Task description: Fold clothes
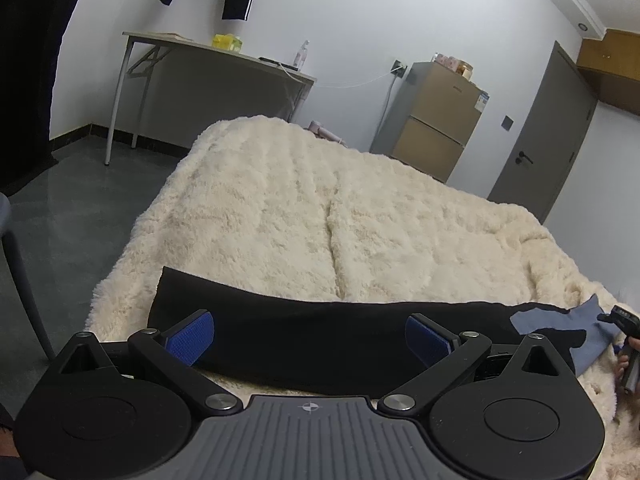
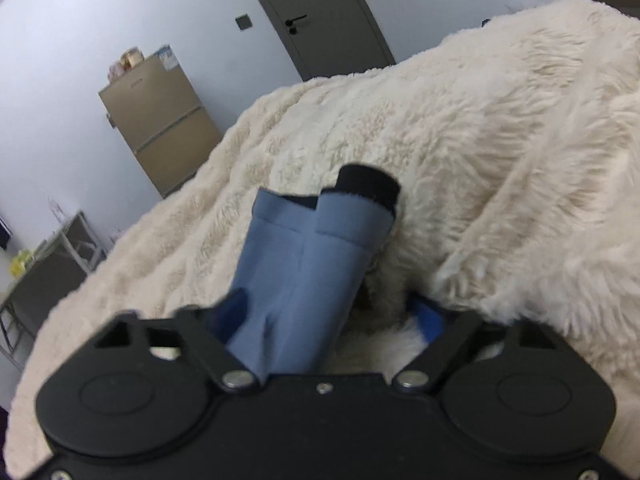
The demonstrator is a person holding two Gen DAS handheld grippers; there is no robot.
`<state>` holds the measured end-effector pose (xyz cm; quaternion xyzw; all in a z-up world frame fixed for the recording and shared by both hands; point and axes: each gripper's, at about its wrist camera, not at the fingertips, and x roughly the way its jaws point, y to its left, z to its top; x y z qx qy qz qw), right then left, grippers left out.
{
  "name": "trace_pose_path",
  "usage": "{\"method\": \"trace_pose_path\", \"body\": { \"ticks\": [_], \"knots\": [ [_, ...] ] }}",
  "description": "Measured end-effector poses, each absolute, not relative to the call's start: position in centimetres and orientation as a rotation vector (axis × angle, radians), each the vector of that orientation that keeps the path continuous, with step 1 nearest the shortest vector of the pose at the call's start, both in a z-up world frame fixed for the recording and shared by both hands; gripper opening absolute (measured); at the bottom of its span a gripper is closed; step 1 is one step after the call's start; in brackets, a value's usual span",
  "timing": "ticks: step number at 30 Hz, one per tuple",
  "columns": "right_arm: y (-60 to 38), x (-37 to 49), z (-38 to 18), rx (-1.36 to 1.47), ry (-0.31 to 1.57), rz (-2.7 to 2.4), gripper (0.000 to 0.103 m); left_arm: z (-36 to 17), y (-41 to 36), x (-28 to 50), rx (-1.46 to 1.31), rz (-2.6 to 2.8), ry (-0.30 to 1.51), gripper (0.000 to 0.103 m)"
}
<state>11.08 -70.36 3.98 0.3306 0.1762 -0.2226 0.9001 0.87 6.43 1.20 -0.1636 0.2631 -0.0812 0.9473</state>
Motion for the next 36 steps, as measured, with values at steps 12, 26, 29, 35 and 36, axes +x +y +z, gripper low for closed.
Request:
{"method": "trace_pose_path", "body": {
  "ticks": [12, 26, 29, 35, 36],
  "knots": [
    [-71.6, 10.9, 4.5, 0.756, 0.306, -0.367, 0.05, 1.3, 7.2, 0.7, -0.378, -0.165, 0.518, 0.101],
    [-69.3, 12.3, 13.9, 0.571, 0.244, -0.457, 0.008, 1.4, 7.4, 0.4, -0.394, -0.163, 0.504, 0.102],
    [-70.4, 12.9, 16.8, 0.501, 0.241, -0.489, 0.008, 1.3, 7.7, 0.4, -0.413, -0.16, 0.498, 0.102],
    [-71.1, 13.7, 21.6, 0.463, 0.314, -0.534, 0.008, 1.4, 7.7, 0.4, -0.417, -0.159, 0.495, 0.102],
    [-71.1, 13.9, 22.1, 0.476, 0.327, -0.537, 0.008, 1.4, 7.7, 0.5, -0.413, -0.161, 0.497, 0.102]
  ]
}}
